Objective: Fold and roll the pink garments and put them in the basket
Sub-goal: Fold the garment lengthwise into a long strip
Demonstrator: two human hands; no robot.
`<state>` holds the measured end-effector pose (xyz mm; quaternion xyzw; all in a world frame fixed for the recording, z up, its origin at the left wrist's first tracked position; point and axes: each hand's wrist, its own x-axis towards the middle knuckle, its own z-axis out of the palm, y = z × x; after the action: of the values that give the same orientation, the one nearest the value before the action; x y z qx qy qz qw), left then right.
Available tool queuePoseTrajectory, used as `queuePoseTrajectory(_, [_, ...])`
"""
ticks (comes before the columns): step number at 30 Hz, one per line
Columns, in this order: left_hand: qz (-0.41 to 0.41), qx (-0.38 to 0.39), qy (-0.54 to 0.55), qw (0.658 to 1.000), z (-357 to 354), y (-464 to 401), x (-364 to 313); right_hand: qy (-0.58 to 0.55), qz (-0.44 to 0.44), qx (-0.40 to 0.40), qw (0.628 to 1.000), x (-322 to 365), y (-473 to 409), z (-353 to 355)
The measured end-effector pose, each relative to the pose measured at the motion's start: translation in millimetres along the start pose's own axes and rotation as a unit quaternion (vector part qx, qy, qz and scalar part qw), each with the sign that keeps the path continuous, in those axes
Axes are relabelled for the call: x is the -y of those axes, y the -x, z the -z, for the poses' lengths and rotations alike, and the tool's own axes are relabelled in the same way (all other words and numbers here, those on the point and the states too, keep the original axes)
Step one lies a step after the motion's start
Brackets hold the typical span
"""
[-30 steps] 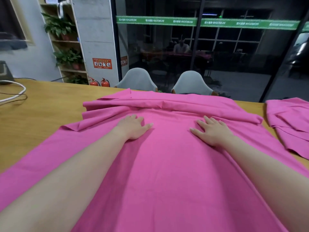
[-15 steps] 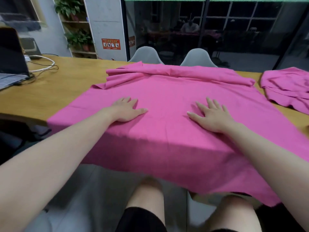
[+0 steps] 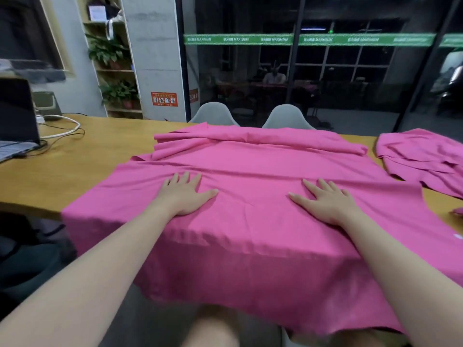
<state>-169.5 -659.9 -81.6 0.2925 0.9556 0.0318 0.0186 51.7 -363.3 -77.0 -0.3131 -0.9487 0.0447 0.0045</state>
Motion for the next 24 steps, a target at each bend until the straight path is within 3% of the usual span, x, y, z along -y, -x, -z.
queuePoseTrajectory(24, [-0.023, -0.009, 0.007, 1.000, 6, -193, -25, -0.009, 0.011, -0.013, 1.000, -22, -197, 6])
